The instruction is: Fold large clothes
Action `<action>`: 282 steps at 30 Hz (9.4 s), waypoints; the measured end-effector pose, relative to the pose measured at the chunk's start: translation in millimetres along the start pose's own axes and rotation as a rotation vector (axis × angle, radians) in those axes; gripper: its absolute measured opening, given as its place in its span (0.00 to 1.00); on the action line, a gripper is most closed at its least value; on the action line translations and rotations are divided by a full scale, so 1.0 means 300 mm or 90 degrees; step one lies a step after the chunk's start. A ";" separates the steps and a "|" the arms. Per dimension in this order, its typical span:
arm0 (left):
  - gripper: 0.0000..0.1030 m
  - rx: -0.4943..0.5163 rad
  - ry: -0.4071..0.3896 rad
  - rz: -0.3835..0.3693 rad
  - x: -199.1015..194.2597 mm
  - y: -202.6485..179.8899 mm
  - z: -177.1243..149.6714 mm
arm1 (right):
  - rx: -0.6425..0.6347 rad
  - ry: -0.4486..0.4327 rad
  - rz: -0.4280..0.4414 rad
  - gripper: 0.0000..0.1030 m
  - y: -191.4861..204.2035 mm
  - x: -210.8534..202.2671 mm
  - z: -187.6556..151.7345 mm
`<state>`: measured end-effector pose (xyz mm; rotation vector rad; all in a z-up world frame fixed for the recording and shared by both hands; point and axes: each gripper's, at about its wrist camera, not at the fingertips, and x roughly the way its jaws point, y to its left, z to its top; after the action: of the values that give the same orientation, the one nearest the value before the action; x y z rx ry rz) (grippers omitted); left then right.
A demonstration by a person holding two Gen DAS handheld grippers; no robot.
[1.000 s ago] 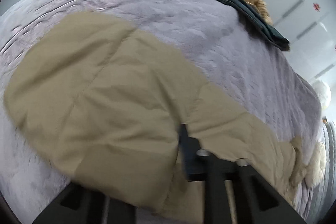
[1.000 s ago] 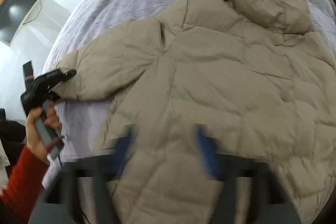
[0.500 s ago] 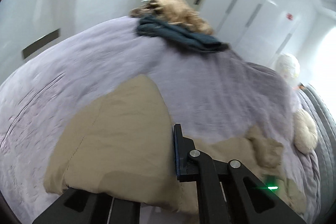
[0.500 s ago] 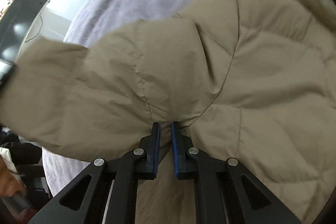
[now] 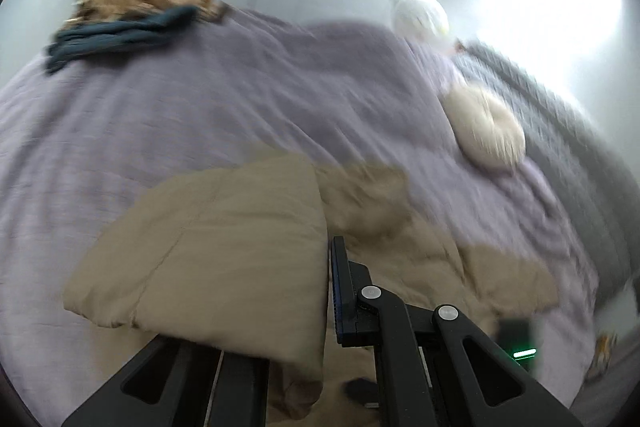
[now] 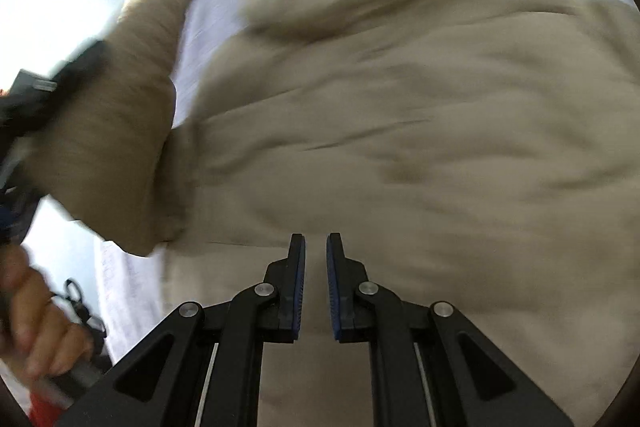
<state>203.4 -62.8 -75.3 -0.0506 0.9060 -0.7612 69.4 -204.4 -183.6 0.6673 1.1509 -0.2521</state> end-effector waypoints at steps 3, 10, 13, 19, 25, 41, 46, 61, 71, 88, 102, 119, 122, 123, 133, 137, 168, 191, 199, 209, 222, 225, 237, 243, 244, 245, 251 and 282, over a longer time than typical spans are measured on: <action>0.10 0.032 0.072 0.038 0.173 -0.116 -0.088 | 0.010 -0.017 -0.046 0.12 -0.112 -0.070 -0.020; 0.11 0.061 0.150 0.115 0.306 -0.162 -0.251 | 0.043 -0.017 -0.059 0.12 -0.294 -0.182 -0.055; 0.62 0.057 0.157 0.093 0.283 -0.150 -0.268 | 0.033 -0.013 -0.055 0.12 -0.311 -0.191 -0.050; 0.85 0.023 0.100 0.107 0.088 -0.077 -0.243 | -0.058 -0.022 -0.064 0.27 -0.272 -0.249 -0.047; 0.85 -0.051 0.009 0.256 -0.092 0.157 -0.220 | -0.243 -0.071 -0.070 0.72 -0.007 -0.238 -0.039; 0.87 -0.120 0.078 0.267 -0.039 0.430 -0.299 | -0.160 -0.163 -0.211 0.72 0.037 -0.091 0.175; 0.87 -0.201 0.088 0.144 -0.031 0.611 -0.169 | -0.023 -0.087 -0.096 0.43 -0.171 -0.076 0.195; 0.15 0.030 0.082 0.146 0.096 0.353 -0.072 | 0.077 -0.056 -0.037 0.08 -0.312 -0.043 0.132; 0.21 -0.059 0.106 0.241 0.127 0.592 -0.056 | 0.060 -0.051 -0.035 0.08 -0.223 0.050 0.157; 0.21 -0.009 0.136 0.231 0.014 0.425 -0.209 | -0.063 -0.120 -0.143 0.19 -0.219 -0.194 0.146; 0.21 -0.037 0.149 0.251 0.012 0.395 -0.214 | -0.036 -0.113 -0.205 0.20 -0.342 -0.204 0.137; 0.50 -0.014 0.177 0.158 -0.123 -0.066 -0.304 | 0.137 -0.082 -0.106 0.49 -0.563 -0.454 -0.178; 0.91 -0.018 0.157 0.165 -0.139 -0.135 -0.324 | 0.155 -0.084 -0.100 0.49 -0.608 -0.479 -0.202; 0.91 -0.006 0.156 0.161 -0.138 -0.158 -0.325 | 0.163 -0.087 -0.098 0.49 -0.629 -0.492 -0.211; 1.00 0.051 0.197 0.141 -0.047 -0.370 -0.351 | 0.271 -0.143 -0.071 0.82 -0.906 -0.632 -0.221; 1.00 0.058 0.210 0.118 -0.018 -0.436 -0.358 | 0.330 -0.170 -0.050 0.93 -1.051 -0.683 -0.196; 1.00 0.021 0.256 0.152 0.101 -0.510 -0.332 | 0.663 -0.330 0.200 0.66 -1.677 -0.677 0.130; 1.00 -0.047 0.134 0.204 -0.058 -0.200 -0.156 | 0.216 -0.284 0.316 0.06 -0.860 -0.729 0.454; 1.00 -0.105 0.113 0.238 -0.121 -0.003 -0.180 | -0.108 -0.161 0.202 0.06 -0.200 -0.399 0.436; 1.00 -0.154 0.119 0.249 -0.129 0.149 -0.245 | -0.165 -0.039 0.023 0.12 -0.108 0.035 0.297; 1.00 -0.157 0.113 0.173 -0.059 0.155 -0.216 | 0.065 -0.095 0.079 0.75 -0.324 -0.179 0.307; 1.00 -0.169 0.102 0.164 -0.062 0.177 -0.197 | 0.151 -0.100 0.087 0.42 -0.404 -0.173 0.361; 1.00 -0.256 0.063 0.072 -0.142 0.330 -0.169 | -0.301 -0.078 -0.020 0.15 0.142 -0.063 0.239; 1.00 -0.260 0.083 0.019 -0.103 0.315 -0.171 | -0.378 -0.027 -0.059 0.66 0.168 -0.024 0.094; 1.00 -0.258 0.087 0.013 -0.095 0.308 -0.172 | -0.377 -0.023 -0.065 0.66 0.150 -0.038 0.081; 1.00 -0.255 0.091 0.005 -0.082 0.297 -0.172 | -0.371 -0.021 -0.068 0.66 0.125 -0.053 0.077; 1.00 -0.233 0.143 -0.049 0.060 0.204 -0.170 | -0.129 -0.003 -0.046 0.66 -0.222 -0.180 0.124; 0.13 -0.133 0.185 0.102 0.036 0.157 -0.164 | 0.193 -0.062 -0.003 0.09 -0.762 -0.223 0.258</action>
<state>198.9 -21.4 -130.2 -0.0513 1.2495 -0.5293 -15.7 -440.1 -186.2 0.9088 1.0294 -0.4641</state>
